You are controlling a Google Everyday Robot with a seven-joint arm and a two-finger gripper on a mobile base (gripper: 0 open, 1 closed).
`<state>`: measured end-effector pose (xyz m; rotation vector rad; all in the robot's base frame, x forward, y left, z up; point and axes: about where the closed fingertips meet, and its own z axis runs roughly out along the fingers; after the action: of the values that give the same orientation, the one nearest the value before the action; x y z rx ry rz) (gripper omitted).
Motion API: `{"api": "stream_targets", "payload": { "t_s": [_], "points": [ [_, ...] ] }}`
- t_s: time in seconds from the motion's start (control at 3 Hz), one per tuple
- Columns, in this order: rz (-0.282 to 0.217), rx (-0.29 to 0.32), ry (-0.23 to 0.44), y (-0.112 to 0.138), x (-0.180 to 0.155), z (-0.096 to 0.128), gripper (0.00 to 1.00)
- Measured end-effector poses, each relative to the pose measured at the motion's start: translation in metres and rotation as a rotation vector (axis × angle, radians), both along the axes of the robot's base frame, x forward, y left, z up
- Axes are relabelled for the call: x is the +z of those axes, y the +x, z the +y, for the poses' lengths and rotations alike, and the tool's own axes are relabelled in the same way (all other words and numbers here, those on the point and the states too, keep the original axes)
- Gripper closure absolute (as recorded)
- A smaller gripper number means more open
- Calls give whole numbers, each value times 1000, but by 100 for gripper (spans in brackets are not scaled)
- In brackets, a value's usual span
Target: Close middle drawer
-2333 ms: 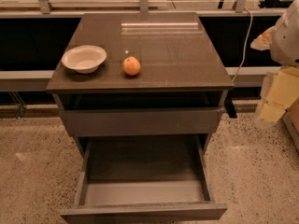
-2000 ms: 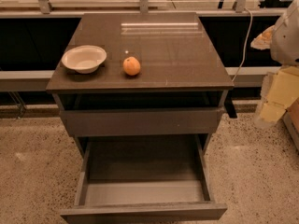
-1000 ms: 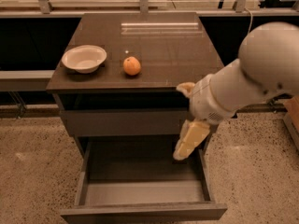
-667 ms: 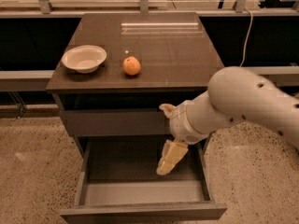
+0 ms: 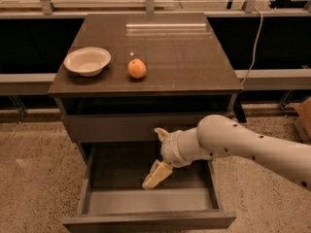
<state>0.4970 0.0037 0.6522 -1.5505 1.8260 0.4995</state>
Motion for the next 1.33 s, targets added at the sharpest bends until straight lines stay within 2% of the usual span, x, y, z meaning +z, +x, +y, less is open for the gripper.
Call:
{"api": "stream_targets", "payload": {
  "t_s": [0.33,0.67,1.0,1.33],
  "points": [
    [-1,1,-2,0,1,0,0],
    [11,10,9,-7,-29,4,0],
    [-8,42,28,-21,-73,6,0],
    [-39,117,2,-30,-108,6,0]
  ]
}}
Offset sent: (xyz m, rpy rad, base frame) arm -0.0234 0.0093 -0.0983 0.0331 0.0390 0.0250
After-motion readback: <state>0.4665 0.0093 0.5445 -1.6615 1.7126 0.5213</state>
